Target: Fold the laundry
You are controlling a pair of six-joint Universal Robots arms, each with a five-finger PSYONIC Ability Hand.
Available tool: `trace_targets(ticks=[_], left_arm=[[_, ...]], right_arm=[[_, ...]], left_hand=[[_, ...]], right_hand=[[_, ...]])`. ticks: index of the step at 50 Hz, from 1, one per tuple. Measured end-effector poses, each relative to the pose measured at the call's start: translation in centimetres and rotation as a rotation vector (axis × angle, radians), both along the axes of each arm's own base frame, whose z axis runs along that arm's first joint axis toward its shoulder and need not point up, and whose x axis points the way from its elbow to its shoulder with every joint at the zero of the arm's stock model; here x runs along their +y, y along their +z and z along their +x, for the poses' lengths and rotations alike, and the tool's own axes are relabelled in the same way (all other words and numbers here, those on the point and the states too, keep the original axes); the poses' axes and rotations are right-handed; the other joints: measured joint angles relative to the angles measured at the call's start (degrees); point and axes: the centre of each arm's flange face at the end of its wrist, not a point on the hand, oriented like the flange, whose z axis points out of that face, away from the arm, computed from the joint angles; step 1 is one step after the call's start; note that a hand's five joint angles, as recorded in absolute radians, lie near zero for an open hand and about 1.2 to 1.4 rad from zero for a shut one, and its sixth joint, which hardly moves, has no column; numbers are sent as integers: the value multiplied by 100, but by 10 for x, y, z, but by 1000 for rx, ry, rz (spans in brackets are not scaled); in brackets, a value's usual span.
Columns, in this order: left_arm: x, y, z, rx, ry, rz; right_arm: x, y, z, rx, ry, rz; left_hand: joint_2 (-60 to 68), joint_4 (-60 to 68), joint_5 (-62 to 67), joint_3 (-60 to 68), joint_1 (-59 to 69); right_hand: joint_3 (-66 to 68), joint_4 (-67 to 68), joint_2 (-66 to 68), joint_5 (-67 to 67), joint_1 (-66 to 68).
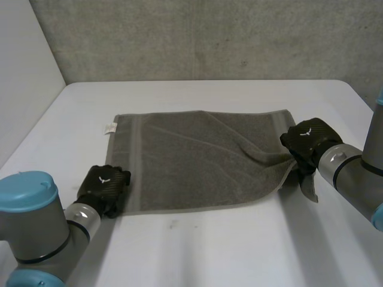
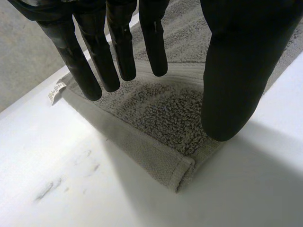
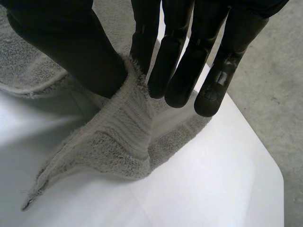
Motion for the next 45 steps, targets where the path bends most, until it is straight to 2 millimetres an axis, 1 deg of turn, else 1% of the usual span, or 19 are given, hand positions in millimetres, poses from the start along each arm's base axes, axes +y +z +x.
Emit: trace_targets(ticks=[15,21,22,24,28,29,32,34,35,36,41,43,45], left_arm=[[-11,-7,-4,-2,0,2],[-20,-5,-7,5,1,-18],[-23,-3,-8,9,1,-27],[-27,-1,-10,14,0,-41],[-34,5,-13,27,0,-75],[-36,6,-13,30,-1,-83],[-42,11,-16,45,-3,-124],[-43,11,-16,47,-3,-130],[-46,13,-17,54,-4,-148],[-47,13,-17,55,-4,-152],[-48,13,-18,57,-5,-161],[-47,16,-17,58,-6,-166],[-45,24,-16,63,-5,-181]], right_arm=[[-1,-6,1,5,2,11],[-1,-8,1,9,4,16],[-1,-8,1,10,4,17],[-1,-8,1,10,3,18],[-1,-9,1,11,3,19],[-1,-9,1,11,3,19],[-1,-9,1,12,2,20],[-1,-9,1,12,2,20],[-1,-9,1,12,2,21],[-1,-9,1,12,1,21],[-2,-8,0,14,0,17],[-3,-7,0,14,-3,11],[-5,-3,-1,13,-6,0]], left_hand=[[115,123,74,122,119],[373,374,125,375,372],[603,606,589,609,604],[675,683,672,683,707],[1499,1504,1480,1504,1517],[1499,1504,1480,1504,1517],[2405,2362,2329,2407,2387],[2405,2362,2329,2407,2387],[2929,2898,2873,2890,2935],[3329,3303,3251,3317,3218],[3683,3676,3542,3665,3397],[3752,3752,3612,3729,3421],[3804,3800,3656,3778,3462]], right_hand=[[0,0,0,2,0],[0,0,0,2,0],[0,0,0,2,0],[0,0,0,2,0],[0,0,0,3,0],[0,0,0,3,0],[0,0,0,4,0],[0,0,0,4,0],[0,0,0,4,0],[0,0,0,4,0],[0,0,0,4,0],[0,0,0,4,0],[0,0,0,5,0]])
